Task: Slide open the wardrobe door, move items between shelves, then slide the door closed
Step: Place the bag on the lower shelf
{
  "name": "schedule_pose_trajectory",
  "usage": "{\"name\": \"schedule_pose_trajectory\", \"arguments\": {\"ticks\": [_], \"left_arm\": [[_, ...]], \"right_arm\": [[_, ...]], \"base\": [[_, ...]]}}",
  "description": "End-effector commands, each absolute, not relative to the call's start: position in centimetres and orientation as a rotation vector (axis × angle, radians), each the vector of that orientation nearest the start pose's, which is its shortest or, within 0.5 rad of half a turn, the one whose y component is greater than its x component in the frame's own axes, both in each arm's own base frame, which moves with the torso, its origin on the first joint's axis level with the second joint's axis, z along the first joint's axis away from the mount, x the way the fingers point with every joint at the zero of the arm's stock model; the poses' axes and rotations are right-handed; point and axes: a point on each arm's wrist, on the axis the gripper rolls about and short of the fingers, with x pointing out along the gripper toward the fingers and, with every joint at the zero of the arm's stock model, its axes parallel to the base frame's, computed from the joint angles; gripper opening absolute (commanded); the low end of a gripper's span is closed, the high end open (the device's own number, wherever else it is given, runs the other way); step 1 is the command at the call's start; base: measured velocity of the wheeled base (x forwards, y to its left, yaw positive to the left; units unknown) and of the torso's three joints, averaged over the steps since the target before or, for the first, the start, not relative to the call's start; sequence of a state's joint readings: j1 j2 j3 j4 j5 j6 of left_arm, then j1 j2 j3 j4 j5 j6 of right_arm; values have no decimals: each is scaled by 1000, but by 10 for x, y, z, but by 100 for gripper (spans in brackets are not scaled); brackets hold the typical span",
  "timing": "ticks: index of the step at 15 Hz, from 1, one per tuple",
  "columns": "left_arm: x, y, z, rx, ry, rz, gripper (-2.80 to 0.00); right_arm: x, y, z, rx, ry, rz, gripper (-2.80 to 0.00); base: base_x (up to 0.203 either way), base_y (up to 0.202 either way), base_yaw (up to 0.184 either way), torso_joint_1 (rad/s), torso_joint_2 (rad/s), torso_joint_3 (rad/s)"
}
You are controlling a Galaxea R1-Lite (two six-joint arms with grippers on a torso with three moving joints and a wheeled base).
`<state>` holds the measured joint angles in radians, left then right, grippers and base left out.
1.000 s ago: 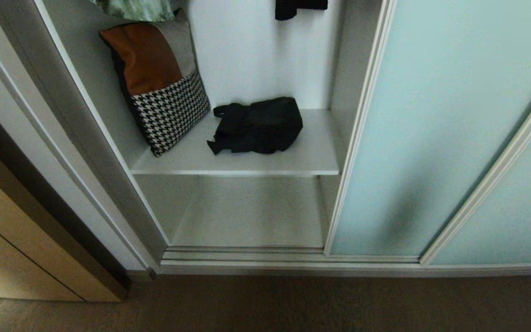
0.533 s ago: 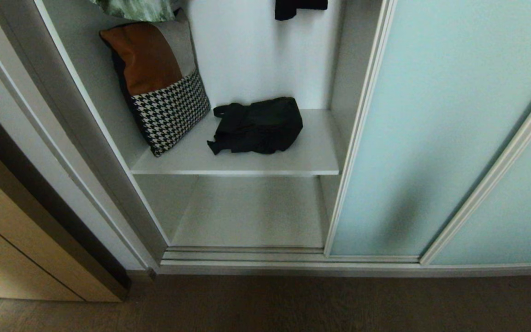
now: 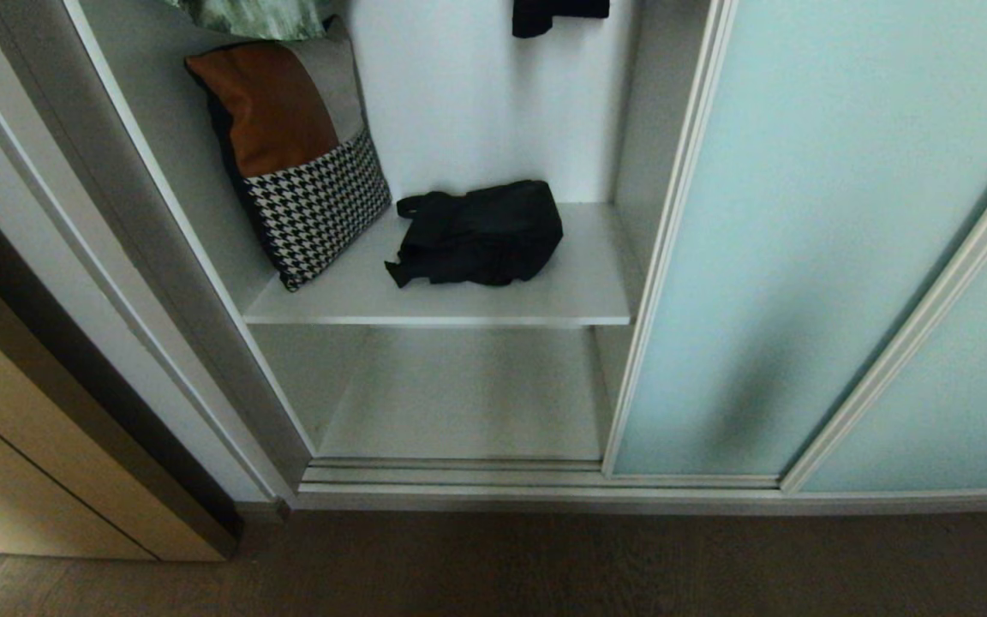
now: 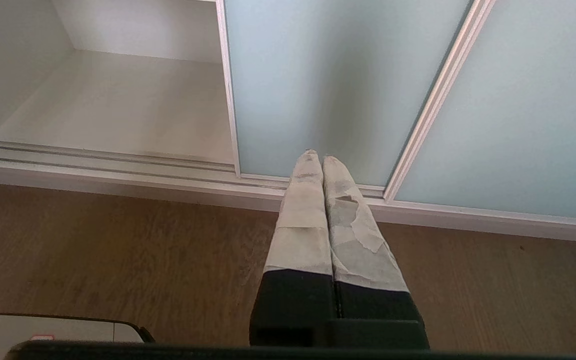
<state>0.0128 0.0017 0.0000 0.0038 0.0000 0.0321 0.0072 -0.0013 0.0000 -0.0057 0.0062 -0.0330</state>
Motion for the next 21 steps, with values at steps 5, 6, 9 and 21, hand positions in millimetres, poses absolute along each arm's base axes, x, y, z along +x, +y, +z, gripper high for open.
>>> {"name": "schedule_pose_trajectory", "arguments": {"ticks": [5,6,9,21], "left_arm": [[-22,0,75,40,11,13,-280],[-22,0,75,53,13,12,-280],[-22,0,75,32,6,14,-280],[-22,0,75,6,7,15,-280]], "right_arm": [[-23,0,76,-34,-9,14,-280],[-23,0,76,-34,-9,15,-280],[-23,0,76,-34,-9,15,-280],[-23,0,76,-33,-9,15,-280]], "base": [[0,0,0,0,0,0],[0,0,0,0,0,0],[0,0,0,0,0,0],[0,0,0,0,0,0]]}}
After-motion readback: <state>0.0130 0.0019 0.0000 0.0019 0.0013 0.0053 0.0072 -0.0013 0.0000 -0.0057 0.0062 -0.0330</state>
